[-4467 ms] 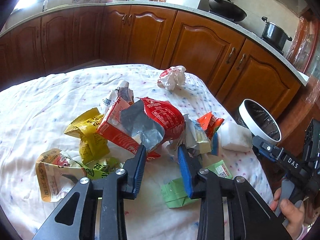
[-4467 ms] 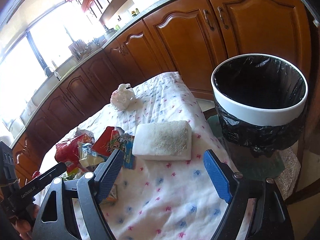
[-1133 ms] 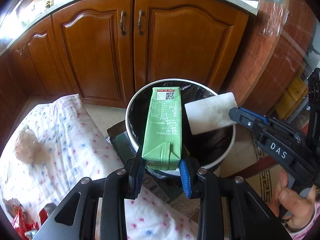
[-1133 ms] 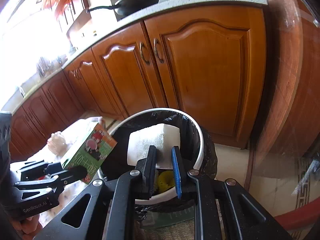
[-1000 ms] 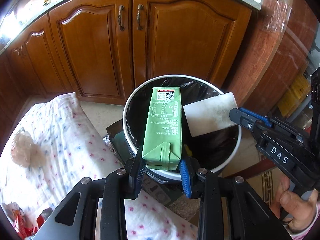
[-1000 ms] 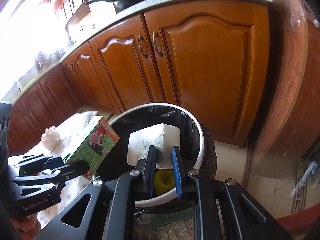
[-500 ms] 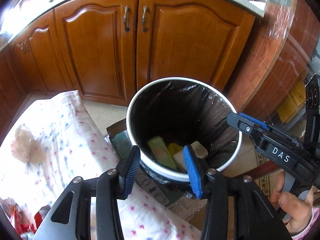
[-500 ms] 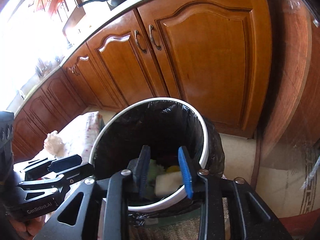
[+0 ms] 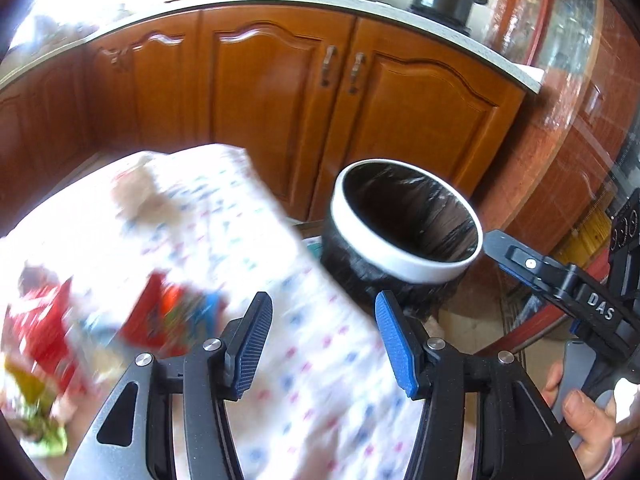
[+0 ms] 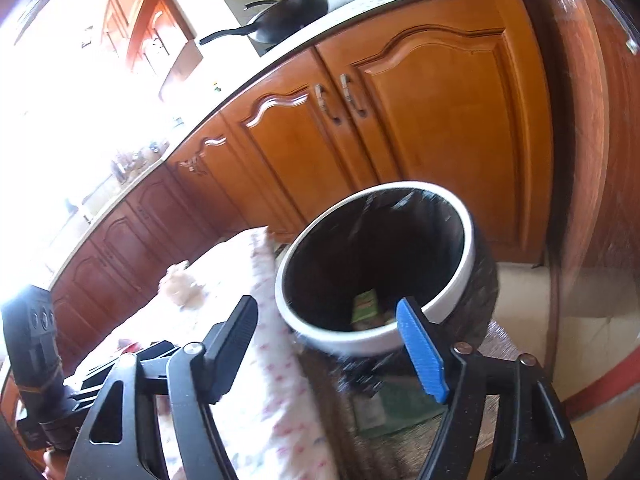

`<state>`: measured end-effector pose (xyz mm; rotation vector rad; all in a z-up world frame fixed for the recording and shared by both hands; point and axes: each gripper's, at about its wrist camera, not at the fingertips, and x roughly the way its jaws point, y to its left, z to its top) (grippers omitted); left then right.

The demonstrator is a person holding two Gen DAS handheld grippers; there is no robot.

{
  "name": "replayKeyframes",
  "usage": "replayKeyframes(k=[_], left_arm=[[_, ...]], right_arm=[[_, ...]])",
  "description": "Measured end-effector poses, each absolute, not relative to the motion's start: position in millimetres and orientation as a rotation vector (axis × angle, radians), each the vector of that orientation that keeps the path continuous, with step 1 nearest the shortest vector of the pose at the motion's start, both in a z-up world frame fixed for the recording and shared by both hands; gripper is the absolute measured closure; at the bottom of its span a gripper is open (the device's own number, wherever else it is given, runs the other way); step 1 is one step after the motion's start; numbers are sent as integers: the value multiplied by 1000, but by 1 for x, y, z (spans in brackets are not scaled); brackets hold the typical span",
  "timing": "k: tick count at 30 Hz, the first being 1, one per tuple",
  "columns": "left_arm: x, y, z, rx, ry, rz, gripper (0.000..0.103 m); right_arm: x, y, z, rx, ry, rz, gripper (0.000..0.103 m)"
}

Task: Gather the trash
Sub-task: 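Move both open tools back over the table toward the remaining trash, then grasp the green drink pouch with the left tool while the right tool grasps the crumpled foil wrapper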

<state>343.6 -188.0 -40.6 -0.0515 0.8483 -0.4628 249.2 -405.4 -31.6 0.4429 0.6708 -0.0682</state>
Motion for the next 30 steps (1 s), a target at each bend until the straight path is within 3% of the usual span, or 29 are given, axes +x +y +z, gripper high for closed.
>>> replayKeyframes(k=[7, 30], left_arm=[[300, -129, -39, -96, 830, -381, 50], [236, 31, -12, -108, 803, -239, 50]], right_arm=[[227, -360, -42, 475, 675, -1, 19], [227, -235, -64, 408, 785, 230, 20]])
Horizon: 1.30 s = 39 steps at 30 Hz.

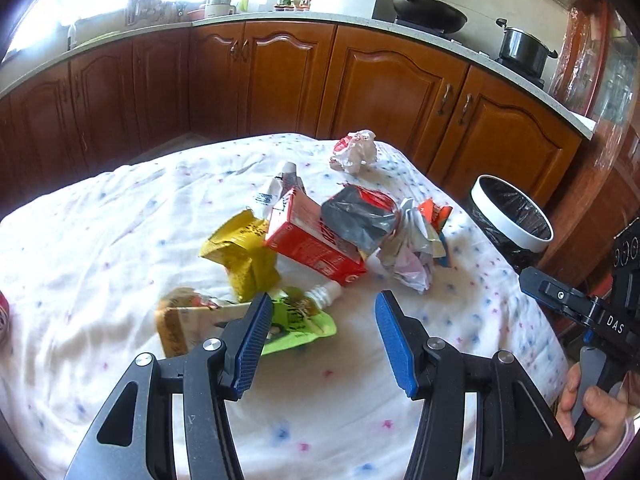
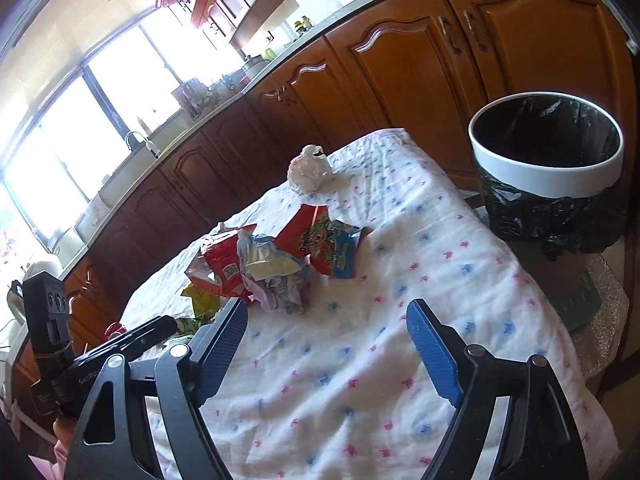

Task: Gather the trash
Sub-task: 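Grasp the green drink pouch with the left tool while the right tool grasps the crumpled foil wrapper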

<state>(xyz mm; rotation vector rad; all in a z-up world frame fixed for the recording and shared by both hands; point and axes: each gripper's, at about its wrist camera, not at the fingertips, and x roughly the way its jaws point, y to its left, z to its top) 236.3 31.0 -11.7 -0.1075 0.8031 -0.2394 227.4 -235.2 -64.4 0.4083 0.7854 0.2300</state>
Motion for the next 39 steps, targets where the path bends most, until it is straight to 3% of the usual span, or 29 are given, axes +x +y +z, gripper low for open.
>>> replayKeyframes(k=[3, 8, 17, 19, 21, 23, 24, 26, 31, 33, 39], left_arm=[[242, 48, -7, -78, 804, -258, 50], [252, 65, -9, 15, 826, -284, 50], [278, 70, -41, 125, 960, -377, 50], [274, 68, -42, 154, 951, -385, 54], [269, 66, -41, 163, 956, -413, 64], [265, 63, -40, 181, 961, -429, 69], [264, 60, -40, 196, 963, -431, 78], [261, 57, -38, 216, 968, -432, 83], [250, 44, -34, 254, 962, -414, 92], [245, 41, -31, 226, 961, -423, 102], [242, 34, -22, 76, 938, -429, 102]], right_arm=[[238, -219, -64, 380, 792, 267, 22], [258, -194, -64, 337, 808, 317, 38], [297, -169, -82, 284, 857, 323, 39], [304, -166, -88, 275, 871, 320, 43], [307, -163, -92, 254, 882, 317, 57], [308, -160, -95, 239, 890, 318, 79], [307, -159, -95, 228, 890, 322, 81], [304, -156, -94, 216, 887, 324, 88], [291, -156, -89, 237, 886, 355, 92], [284, -158, -85, 248, 880, 363, 93], [258, -177, -69, 281, 843, 352, 93]])
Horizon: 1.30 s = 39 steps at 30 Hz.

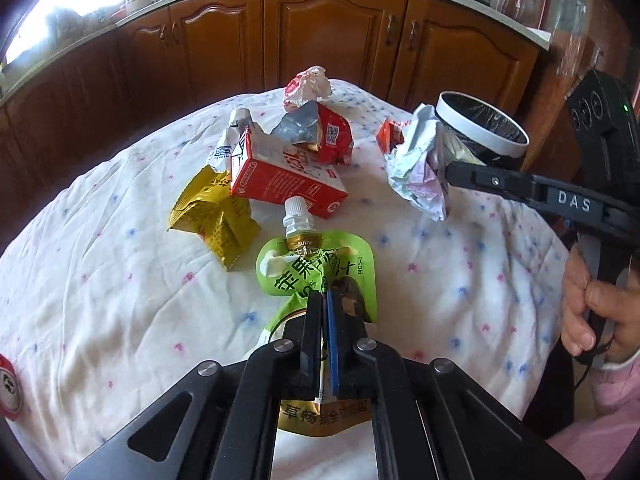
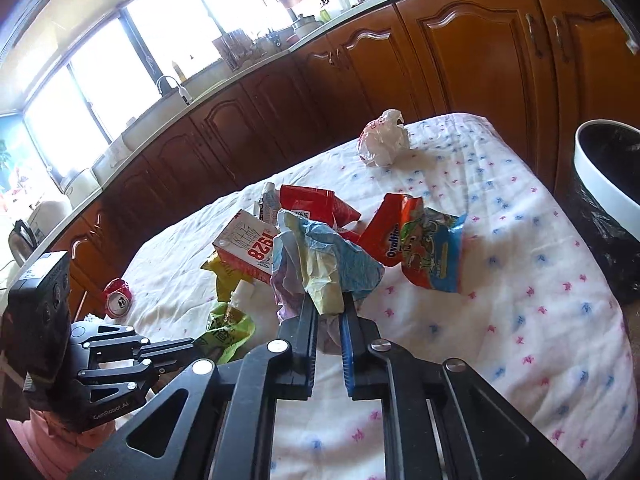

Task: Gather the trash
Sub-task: 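Grasp the green drink pouch with the left tool while the right tool grasps the crumpled foil wrapper, then carry the pouch and foil wrapper over the bin and open both tools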

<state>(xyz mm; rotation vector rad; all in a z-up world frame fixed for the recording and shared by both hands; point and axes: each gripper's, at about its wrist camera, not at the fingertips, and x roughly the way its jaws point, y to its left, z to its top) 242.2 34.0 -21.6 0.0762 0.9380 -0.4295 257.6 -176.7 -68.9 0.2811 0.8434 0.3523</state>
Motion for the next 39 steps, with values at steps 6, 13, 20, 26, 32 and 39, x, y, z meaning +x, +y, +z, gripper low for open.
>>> replayKeyframes(k=[6, 13, 20, 26, 32, 39], left_arm=[[245, 24, -21, -74, 921, -439, 102], [245, -10, -15, -116, 896, -497, 102], [258, -49, -9, -102, 876, -559, 102], [275, -79, -8, -81, 864, -586, 102], [291, -105, -12, -63, 859, -600, 102], [310, -141, -13, -30, 856, -623, 102]], right_arm=[[235, -209, -60, 313, 816, 286, 93], [216, -253, -59, 358, 803, 186, 93], [206, -287, -54, 387, 777, 119, 93], [203, -317, -46, 408, 750, 67, 93], [204, -343, -41, 422, 730, 21, 93], [210, -370, -40, 433, 714, -21, 93]])
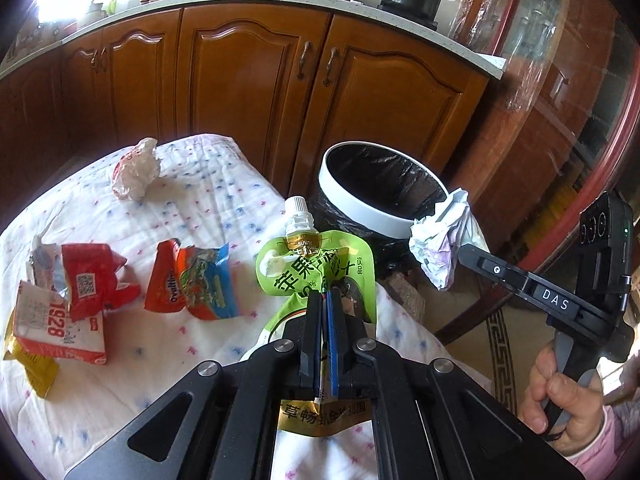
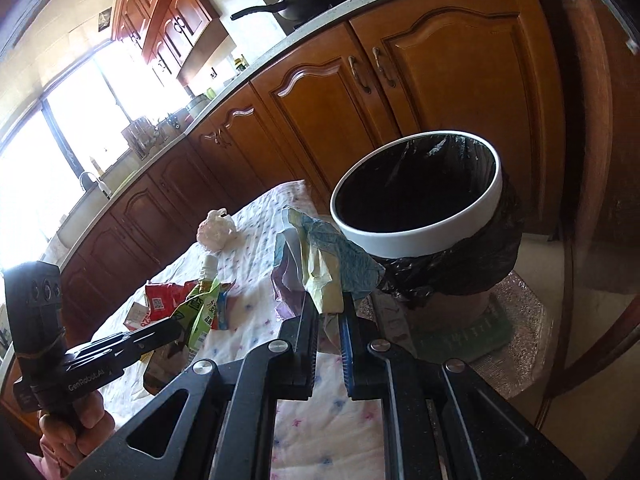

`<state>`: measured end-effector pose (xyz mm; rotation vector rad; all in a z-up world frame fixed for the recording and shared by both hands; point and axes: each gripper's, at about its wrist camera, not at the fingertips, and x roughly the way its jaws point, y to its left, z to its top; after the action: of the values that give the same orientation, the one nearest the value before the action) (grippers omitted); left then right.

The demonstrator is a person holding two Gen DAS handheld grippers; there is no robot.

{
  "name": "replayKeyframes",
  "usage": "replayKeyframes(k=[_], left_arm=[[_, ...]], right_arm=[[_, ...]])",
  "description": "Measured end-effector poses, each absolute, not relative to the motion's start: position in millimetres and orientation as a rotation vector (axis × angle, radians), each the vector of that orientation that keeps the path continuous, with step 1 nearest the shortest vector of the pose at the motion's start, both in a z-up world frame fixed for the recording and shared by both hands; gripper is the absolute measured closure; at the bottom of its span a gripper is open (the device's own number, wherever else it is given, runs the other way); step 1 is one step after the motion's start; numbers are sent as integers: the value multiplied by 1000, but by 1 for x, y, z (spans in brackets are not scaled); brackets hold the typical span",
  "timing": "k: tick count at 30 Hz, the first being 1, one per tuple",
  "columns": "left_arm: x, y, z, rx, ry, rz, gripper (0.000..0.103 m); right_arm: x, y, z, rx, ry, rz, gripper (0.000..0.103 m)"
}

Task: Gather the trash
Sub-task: 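Carry the pouch and foil wrapper over the bin and open both tools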

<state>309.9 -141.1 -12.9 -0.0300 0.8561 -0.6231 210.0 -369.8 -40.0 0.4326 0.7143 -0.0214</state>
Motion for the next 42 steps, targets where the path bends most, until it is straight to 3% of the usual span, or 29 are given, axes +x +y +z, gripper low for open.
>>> replayKeyframes(k=[15, 39, 42], left_arm=[[378, -216, -5, 28, 824, -669, 102], [486, -326, -41, 105, 916, -664, 102], [488, -334, -45, 115, 923, -675, 101]], right_arm=[[246, -420, -29, 413, 697, -104, 93], [315, -478, -48, 364, 815, -192, 93], [318, -480, -50, 367, 825, -194, 89]])
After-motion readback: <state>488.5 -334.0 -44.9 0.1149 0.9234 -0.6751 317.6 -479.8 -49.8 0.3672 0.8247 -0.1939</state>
